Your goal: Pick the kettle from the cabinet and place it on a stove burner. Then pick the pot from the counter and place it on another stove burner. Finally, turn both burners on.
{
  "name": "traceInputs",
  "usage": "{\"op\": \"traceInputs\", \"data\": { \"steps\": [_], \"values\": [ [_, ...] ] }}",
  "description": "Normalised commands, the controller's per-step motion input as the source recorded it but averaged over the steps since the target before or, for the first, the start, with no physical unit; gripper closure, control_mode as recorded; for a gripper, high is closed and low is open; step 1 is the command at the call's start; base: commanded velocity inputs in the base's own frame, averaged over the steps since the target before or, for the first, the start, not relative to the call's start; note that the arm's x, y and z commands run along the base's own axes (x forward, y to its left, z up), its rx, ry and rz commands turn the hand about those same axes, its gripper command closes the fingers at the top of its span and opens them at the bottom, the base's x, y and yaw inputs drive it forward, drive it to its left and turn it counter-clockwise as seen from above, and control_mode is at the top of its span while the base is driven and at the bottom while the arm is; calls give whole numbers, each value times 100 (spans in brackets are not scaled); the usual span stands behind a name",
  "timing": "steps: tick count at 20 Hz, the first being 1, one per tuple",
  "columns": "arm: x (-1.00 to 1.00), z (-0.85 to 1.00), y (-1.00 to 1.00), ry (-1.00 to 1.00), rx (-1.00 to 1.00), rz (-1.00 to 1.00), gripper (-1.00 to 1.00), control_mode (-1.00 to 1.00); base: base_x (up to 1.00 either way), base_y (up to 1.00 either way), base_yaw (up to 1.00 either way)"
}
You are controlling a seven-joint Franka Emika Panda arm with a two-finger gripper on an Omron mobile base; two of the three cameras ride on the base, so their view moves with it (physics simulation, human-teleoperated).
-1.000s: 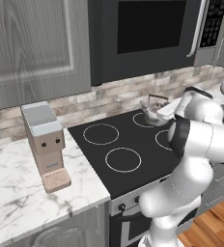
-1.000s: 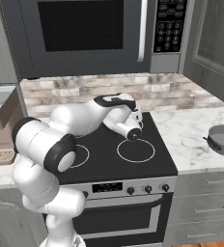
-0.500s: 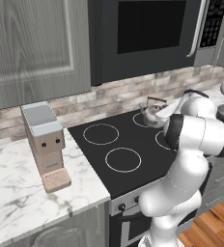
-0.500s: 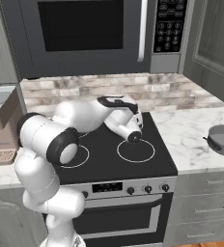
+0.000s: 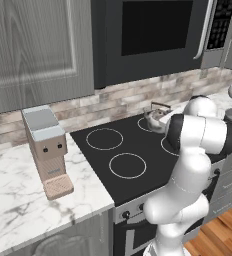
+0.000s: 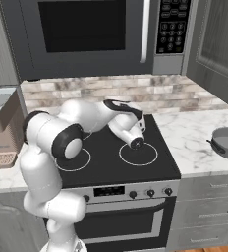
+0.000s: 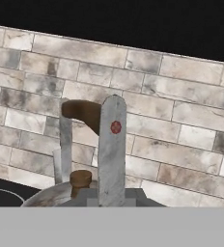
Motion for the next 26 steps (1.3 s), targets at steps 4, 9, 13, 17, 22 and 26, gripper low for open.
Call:
{"op": "traceInputs", "data": {
  "steps": [4, 9, 13, 17, 22, 26],
  "values": [
    [22, -6, -3, -3, 0, 0, 100, -100, 0, 0, 0],
    [22, 0, -7, -1, 0, 0, 100, -100, 0, 0, 0],
    [23, 0, -5, 0, 0, 0, 100, -100, 0, 0, 0],
    [25, 0, -1, 2, 0, 0, 100, -100, 0, 0, 0],
    [27, -1, 0, 5, 0, 0, 100, -100, 0, 0, 0],
    [28, -6, -1, 6, 0, 0, 100, -100, 0, 0, 0]
  ]
}}
